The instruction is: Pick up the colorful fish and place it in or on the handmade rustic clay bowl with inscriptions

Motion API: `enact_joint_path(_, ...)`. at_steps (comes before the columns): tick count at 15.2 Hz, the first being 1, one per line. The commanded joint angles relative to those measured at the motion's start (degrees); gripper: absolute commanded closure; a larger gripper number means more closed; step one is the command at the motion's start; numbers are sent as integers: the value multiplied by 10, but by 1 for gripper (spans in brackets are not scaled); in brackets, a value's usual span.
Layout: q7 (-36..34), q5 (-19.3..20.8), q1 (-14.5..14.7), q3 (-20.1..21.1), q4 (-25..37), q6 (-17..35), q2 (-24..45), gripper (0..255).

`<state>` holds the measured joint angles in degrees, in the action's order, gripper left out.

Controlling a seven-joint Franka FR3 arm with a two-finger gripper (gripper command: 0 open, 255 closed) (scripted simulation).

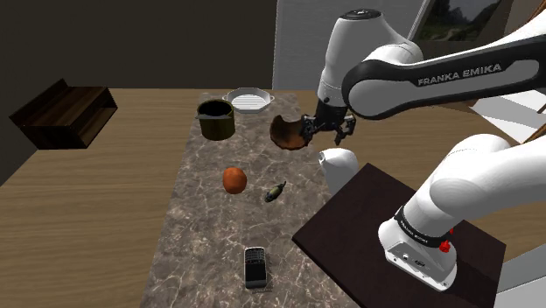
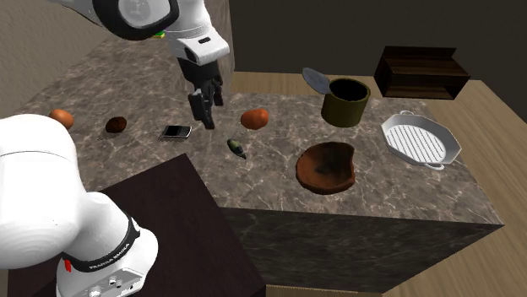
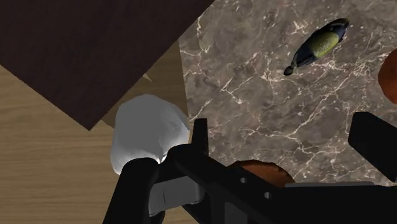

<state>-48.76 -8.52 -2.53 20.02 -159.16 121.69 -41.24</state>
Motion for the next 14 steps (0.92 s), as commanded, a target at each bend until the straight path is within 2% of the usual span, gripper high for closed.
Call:
enact_joint_path(1, -54, -11, -7, 34, -11, 47, 34, 0)
enact_joint_path(5, -169, -10, -40, 110, -6, 137, 129, 0)
enact_joint_path(7, -235, 7, -69, 153, 4, 180, 184, 0)
enact_joint_path(9, -313, 45, -108, 198, 19, 221, 245, 0)
enact_joint_path(11, -410, 114, -160, 247, 39, 255, 312, 0)
enact_joint_path(12, -470, 166, -189, 271, 51, 268, 350, 0)
enact_joint_path(14, -616, 307, -231, 296, 84, 276, 438, 0)
